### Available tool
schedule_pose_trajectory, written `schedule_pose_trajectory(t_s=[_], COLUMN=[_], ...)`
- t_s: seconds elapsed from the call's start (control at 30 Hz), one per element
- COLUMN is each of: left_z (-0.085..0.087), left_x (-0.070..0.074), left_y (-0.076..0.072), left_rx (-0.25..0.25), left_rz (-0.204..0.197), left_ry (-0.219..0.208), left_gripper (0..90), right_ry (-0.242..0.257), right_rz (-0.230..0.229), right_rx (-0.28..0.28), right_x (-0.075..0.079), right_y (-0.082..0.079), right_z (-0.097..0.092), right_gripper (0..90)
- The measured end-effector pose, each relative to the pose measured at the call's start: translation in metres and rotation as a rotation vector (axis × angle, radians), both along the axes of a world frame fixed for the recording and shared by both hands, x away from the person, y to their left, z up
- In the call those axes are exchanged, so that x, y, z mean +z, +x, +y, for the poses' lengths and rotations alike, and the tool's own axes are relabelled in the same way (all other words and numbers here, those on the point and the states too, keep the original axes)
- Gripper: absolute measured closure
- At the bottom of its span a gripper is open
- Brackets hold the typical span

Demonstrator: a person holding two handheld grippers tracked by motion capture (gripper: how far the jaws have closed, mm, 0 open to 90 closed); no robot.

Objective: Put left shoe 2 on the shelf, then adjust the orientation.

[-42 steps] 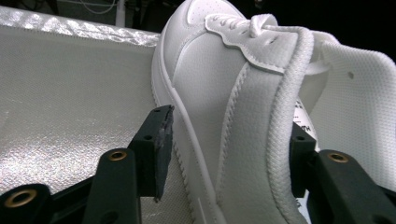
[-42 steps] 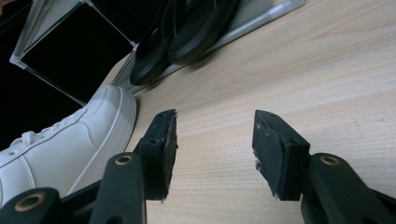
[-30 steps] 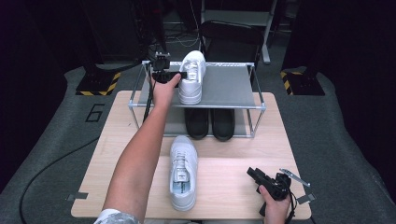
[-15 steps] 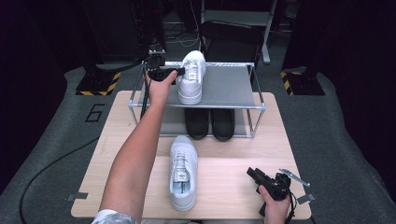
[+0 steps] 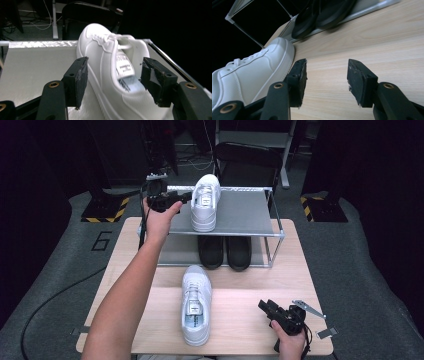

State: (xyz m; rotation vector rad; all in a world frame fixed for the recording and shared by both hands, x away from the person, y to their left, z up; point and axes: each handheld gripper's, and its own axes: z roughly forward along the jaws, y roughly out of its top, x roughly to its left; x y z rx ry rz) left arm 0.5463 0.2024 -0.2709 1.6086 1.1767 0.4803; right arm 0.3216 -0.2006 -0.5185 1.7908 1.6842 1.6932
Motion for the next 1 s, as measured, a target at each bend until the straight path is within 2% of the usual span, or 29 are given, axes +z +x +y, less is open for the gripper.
schedule_pose_trajectory(t_s=[0.03,0.07,0.1,0.13,0.23,0.27,0.33,0.37,0.4,0.43,0.47,0.53,0.57,0.77,0.8,0.83,0.87,0.9,0.93,1.0], left_z=[0.002,0.002,0.004,0.004,0.008,0.01,0.015,0.022,0.022,0.025,0.028,0.034,0.037,0.049,0.05,0.055,0.055,0.056,0.057,0.06], left_x=[-0.001,-0.001,0.0,-0.001,-0.005,-0.005,-0.009,-0.014,-0.014,-0.017,-0.021,-0.029,-0.035,-0.064,-0.067,-0.08,-0.08,-0.085,-0.089,-0.099], left_y=[-0.01,-0.01,-0.017,-0.023,-0.041,-0.046,-0.058,-0.069,-0.069,-0.074,-0.079,-0.087,-0.093,-0.113,-0.115,-0.122,-0.122,-0.125,-0.128,-0.134], left_rx=[-0.001,-0.001,0.005,0.007,-0.019,-0.032,-0.046,-0.076,-0.076,-0.091,-0.099,-0.114,-0.114,-0.091,-0.091,-0.107,-0.107,-0.11,-0.11,-0.107], left_rz=[-0.012,-0.012,-0.029,-0.045,-0.09,-0.084,-0.111,-0.102,-0.102,-0.107,-0.105,-0.095,-0.108,-0.137,-0.139,-0.124,-0.124,-0.122,-0.122,-0.12], left_ry=[0.018,0.018,0.03,0.024,0.037,0.047,0.019,-0.009,-0.009,-0.009,-0.006,-0.022,-0.024,0.025,0.024,0.016,0.016,0.017,0.019,0.013], left_gripper=[38.6,38.8,38.8,38.7,38.5,38.0,37.7,38.8,41.2,42.4,42.4,44.2,44.6,44.9,45.1,45.9,46.0,46.0,45.9,46.0], right_ry=[-0.011,-0.011,-0.023,-0.053,-0.037,-0.059,-0.09,-0.111,-0.111,-0.139,-0.139,-0.183,-0.199,-0.225,-0.216,-0.221,-0.221,-0.222,-0.21,-0.212], right_rz=[-0.007,-0.007,-0.022,-0.032,-0.028,-0.041,-0.054,-0.073,-0.073,-0.084,-0.084,-0.094,-0.101,-0.112,-0.109,-0.114,-0.114,-0.117,-0.093,-0.099], right_rx=[0.01,0.01,0.02,0.033,0.049,0.061,0.072,0.09,0.09,0.113,0.113,0.147,0.15,0.166,0.173,0.17,0.17,0.18,0.192,0.209], right_x=[0.002,0.002,0.003,0.006,0.009,0.012,0.017,0.022,0.022,0.026,0.026,0.028,0.028,0.031,0.032,0.032,0.032,0.032,0.032,0.031], right_y=[-0.001,-0.001,0.0,0.0,0.0,0.001,0.003,0.004,0.004,0.005,0.005,0.005,0.006,0.006,0.006,0.006,0.006,0.007,0.006,0.006], right_z=[0.005,0.005,0.008,0.013,0.017,0.02,0.026,0.033,0.033,0.04,0.04,0.046,0.049,0.062,0.064,0.066,0.066,0.068,0.07,0.075], right_gripper=[50.0,50.0,50.0,50.6,50.8,51.1,51.6,51.9,51.9,54.9,54.9,57.9,58.1,58.4,58.2,57.6,57.6,56.5,56.5,56.4])
